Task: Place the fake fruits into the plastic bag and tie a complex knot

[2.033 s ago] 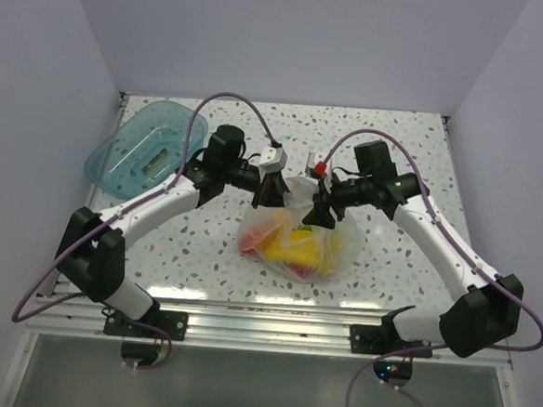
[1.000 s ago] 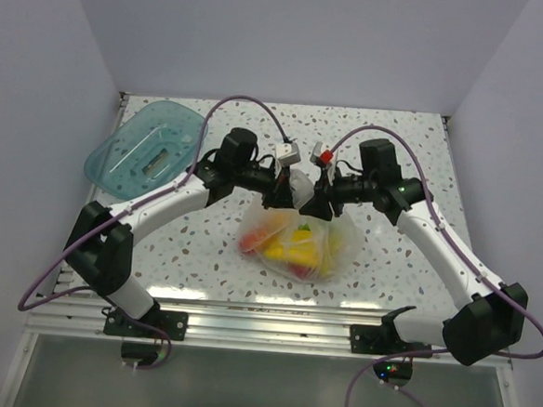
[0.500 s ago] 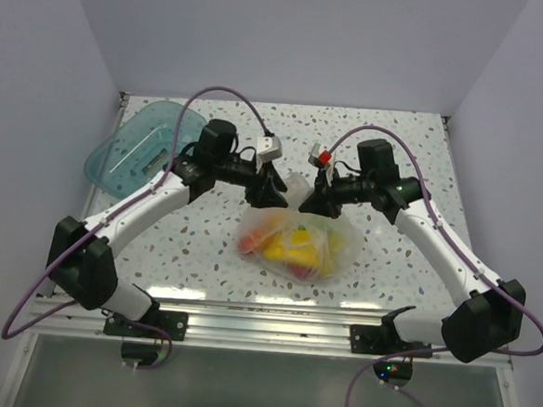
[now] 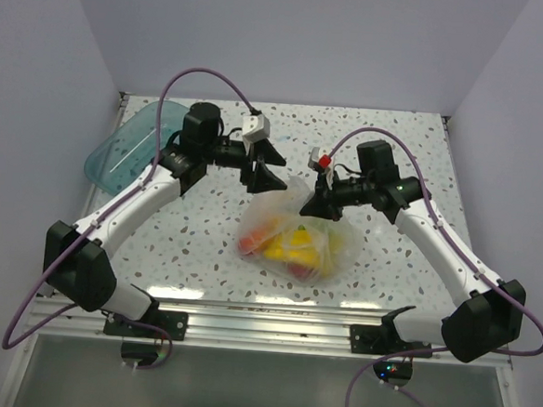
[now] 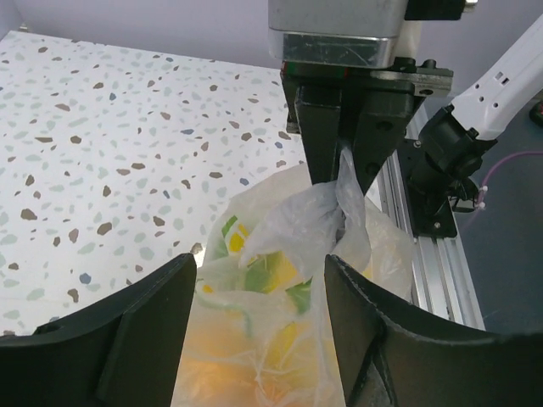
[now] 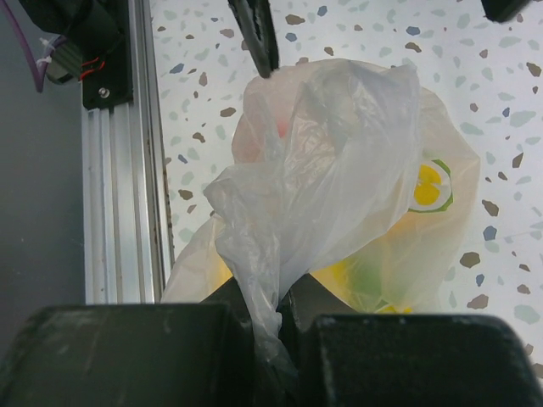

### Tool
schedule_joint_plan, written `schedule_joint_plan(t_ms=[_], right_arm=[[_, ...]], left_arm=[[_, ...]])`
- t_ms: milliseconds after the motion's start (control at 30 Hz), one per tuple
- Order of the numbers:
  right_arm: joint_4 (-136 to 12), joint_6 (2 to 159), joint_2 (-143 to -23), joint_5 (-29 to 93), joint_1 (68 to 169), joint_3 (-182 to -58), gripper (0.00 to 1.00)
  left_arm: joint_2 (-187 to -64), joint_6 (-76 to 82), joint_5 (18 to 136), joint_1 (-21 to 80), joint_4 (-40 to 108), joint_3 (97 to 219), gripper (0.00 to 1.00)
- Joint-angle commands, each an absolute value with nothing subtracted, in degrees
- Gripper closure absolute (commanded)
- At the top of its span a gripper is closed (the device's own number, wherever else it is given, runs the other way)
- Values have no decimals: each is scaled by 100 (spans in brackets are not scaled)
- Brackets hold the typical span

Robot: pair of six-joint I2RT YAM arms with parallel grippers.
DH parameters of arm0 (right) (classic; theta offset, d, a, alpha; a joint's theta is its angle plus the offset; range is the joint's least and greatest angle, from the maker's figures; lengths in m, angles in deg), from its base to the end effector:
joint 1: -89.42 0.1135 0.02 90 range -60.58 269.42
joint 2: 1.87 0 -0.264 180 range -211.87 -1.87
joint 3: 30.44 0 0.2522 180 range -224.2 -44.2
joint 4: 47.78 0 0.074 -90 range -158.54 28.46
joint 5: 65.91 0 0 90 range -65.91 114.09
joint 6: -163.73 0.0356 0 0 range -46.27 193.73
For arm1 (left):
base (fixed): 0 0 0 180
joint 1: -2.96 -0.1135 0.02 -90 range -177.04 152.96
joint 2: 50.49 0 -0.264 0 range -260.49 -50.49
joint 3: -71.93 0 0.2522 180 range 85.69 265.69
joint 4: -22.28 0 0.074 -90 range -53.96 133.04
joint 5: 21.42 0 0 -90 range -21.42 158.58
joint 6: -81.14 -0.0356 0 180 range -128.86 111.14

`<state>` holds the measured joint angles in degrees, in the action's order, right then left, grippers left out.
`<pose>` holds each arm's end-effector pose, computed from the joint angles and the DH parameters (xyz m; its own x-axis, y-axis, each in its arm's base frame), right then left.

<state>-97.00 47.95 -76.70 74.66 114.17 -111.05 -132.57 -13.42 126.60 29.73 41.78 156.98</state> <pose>0.2355 0.1388 0.3273 -0.2251 -0.4080 -0.8848 -0.9696 0.1828 0.1624 0.2761 -0.1731 0.3616 -0.1765 0.1362 -0.9748 0.9817 0.0961 -0.1644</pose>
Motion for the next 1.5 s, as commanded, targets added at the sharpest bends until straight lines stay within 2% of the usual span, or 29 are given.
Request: schedule_joint_plan(t_ms=[0,100,267,367,400,433,567,767,967,1167,1267,1333,1467], right_arm=[[-9845,4613,-7509,7604,11438,-11345,100],[-9854,4586,-7491,7586,11438,-11328,100],[-9810,4648,-7482,7525,11438,-11293,100],[-9757,4753,-7482,7516,11420,-11284,100],[-9740,4771,-7482,7525,11385,-11284,100],[-9740,4797,-7491,7516,11368,-11284,100],[-9792,4850,-7474,7595,11192,-11266,100],[-9845,4824,-7474,7648,11060,-11231,99],[-10003,4683,-7474,7604,11060,-11144,90],[-9959,4709,-7421,7568,11051,-11073,87],[-9924,4762,-7447,7525,11034,-11091,90],[-9880,4850,-7517,7498,11016,-11108,100],[-9731,5298,-7675,7375,10981,-11170,100]], left_arm=[[-13512,-1079,12860,3143,3701,16110,34],[-13679,-1027,13045,3240,3736,16250,43],[-13864,-1149,13493,3293,4148,16374,46],[-13864,-1386,13529,3311,4621,16374,75],[-13864,-1674,13451,3302,4815,16400,95],[-13847,-1816,13311,3285,5026,16496,100],[-13715,-2115,12941,2864,5327,16514,100],[-13574,-2565,12581,2775,5679,16760,100],[-13583,-2495,12307,2705,5564,16988,100],[-13618,-2476,12430,2704,5669,17244,100],[-13557,-2644,12421,2704,5880,17226,100],[-13434,-2705,12605,2704,5977,17148,100],[-12881,-2897,12782,2958,5793,16560,100]])
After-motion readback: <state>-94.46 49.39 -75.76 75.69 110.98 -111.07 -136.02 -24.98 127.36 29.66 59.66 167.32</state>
